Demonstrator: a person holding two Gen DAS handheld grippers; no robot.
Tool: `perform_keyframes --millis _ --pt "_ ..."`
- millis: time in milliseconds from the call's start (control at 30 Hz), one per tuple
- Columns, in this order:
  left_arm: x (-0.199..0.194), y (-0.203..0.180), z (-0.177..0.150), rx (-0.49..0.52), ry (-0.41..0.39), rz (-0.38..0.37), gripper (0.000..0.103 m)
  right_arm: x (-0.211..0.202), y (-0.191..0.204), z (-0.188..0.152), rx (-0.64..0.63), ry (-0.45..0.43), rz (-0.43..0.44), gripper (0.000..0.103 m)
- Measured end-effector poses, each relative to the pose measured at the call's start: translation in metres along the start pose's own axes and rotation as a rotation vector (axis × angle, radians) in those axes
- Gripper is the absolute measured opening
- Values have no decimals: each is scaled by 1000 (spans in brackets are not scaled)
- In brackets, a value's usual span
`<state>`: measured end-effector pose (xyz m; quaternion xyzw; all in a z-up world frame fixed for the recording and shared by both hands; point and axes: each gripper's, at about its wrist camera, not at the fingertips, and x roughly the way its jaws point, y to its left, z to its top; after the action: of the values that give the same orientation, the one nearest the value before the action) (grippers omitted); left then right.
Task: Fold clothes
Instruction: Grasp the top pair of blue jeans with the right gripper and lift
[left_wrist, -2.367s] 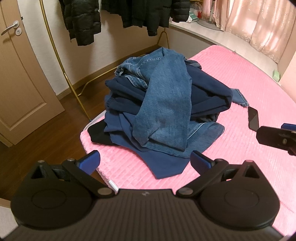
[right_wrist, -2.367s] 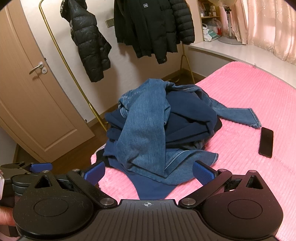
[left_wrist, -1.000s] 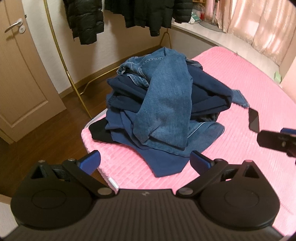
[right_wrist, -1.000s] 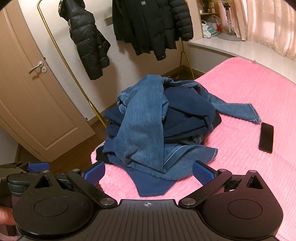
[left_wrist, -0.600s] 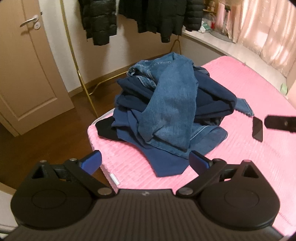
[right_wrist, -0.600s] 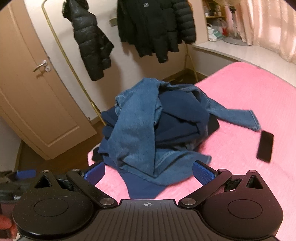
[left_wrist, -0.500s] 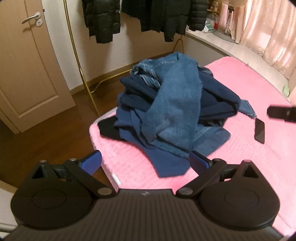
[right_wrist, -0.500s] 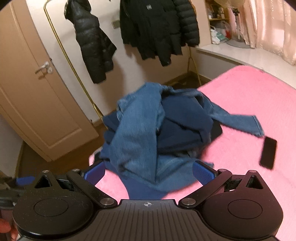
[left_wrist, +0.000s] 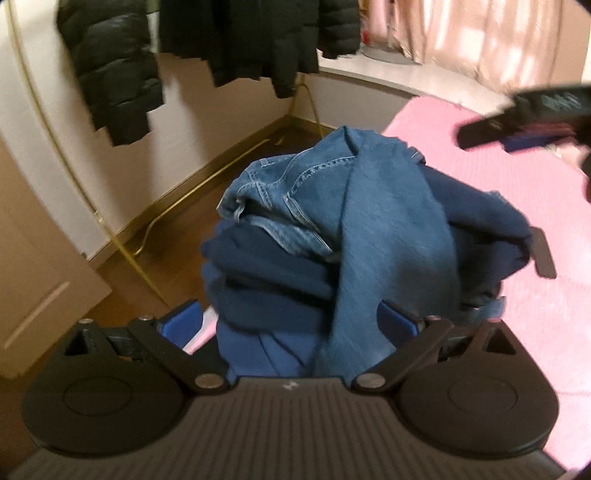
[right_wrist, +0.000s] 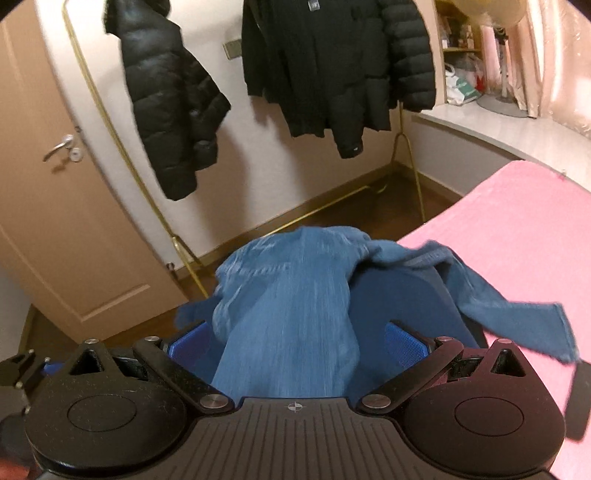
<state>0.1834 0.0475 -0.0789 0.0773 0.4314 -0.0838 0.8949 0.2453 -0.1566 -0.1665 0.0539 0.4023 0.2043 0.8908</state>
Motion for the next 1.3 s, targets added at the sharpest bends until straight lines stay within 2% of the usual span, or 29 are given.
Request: perform_keyframes --millis 133,267,300,333,400,433,467,500,533,567,633,767,900,967,1167,1300 --pt "30 19 10 1 -4 -49 99 73 -9 23 -7 67 -21 102" --pt "47 36 9 -27 27 -64 99 130 -17 30 6 146 -37 102" --pt "50 40 7 -39 36 -59 99 137 -18 31 17 140 -24 101" --pt "53 44 5 -50 46 -55 99 143 -19 32 27 135 -14 90" --pt "55 51 3 -61 60 -46 99 155 -19 34 30 151 -27 86" --pt "54 53 2 -67 58 -43 99 156 -19 34 25 151 -50 71" --pt "52 55 2 -72 53 -41 99 156 -19 33 20 151 -74 60" --pt "50 58 3 -77 48 -39 99 156 -19 33 17 150 -95 37" --pt "47 59 3 -80 38 -38 99 151 -22 32 27 142 -86 19" --pt "44 59 4 -82 26 -38 99 144 -24 33 43 132 -76 18" --pt "36 58 7 -69 -5 -41 99 123 -27 35 57 85 -37 14" --pt "20 52 16 -32 -67 -53 99 70 -27 42 121 -25 65 12" --pt "2 41 22 -6 -123 -78 99 -3 -30 36 204 -160 147 12" --pt "-8 31 23 13 -148 -96 99 -44 -33 26 229 -215 150 12" --pt "-52 -14 15 57 -231 -155 100 -182 -55 -32 336 -373 152 12" --pt "-88 -57 -1 56 -258 -214 101 -283 -79 -91 430 -470 124 12"
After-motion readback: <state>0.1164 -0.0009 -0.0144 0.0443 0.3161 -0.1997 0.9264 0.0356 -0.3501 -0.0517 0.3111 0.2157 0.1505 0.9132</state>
